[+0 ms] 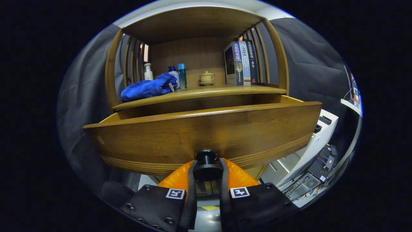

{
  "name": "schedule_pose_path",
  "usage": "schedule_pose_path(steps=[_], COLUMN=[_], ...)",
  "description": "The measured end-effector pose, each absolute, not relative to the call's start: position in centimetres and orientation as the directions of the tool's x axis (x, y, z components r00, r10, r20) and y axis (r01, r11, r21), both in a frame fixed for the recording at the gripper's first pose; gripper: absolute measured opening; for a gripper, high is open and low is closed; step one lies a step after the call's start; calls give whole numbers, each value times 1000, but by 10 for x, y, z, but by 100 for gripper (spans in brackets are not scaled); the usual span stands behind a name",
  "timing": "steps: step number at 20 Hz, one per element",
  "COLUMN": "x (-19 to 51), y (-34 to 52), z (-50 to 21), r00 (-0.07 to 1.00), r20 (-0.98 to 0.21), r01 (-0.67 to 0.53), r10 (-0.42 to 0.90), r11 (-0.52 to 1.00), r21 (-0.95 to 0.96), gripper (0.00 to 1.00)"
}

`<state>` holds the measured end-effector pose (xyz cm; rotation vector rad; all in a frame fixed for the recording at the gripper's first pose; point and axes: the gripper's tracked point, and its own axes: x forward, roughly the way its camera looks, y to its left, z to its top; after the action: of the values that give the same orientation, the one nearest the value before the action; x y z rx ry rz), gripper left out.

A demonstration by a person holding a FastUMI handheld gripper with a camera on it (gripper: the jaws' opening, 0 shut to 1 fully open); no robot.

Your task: Pull open the drawer, take out the items inside it, and place them on the countertop above the cabinet.

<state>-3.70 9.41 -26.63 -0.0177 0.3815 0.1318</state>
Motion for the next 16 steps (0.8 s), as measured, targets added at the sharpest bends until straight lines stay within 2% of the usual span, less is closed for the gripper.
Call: schedule_pose_path(steps=[16], x=[-79], y=[87], z=[-272], r00=[901], r20=[-423], r01=[-120], r10=[101], r11=[993], r21=[-18], gripper=[38])
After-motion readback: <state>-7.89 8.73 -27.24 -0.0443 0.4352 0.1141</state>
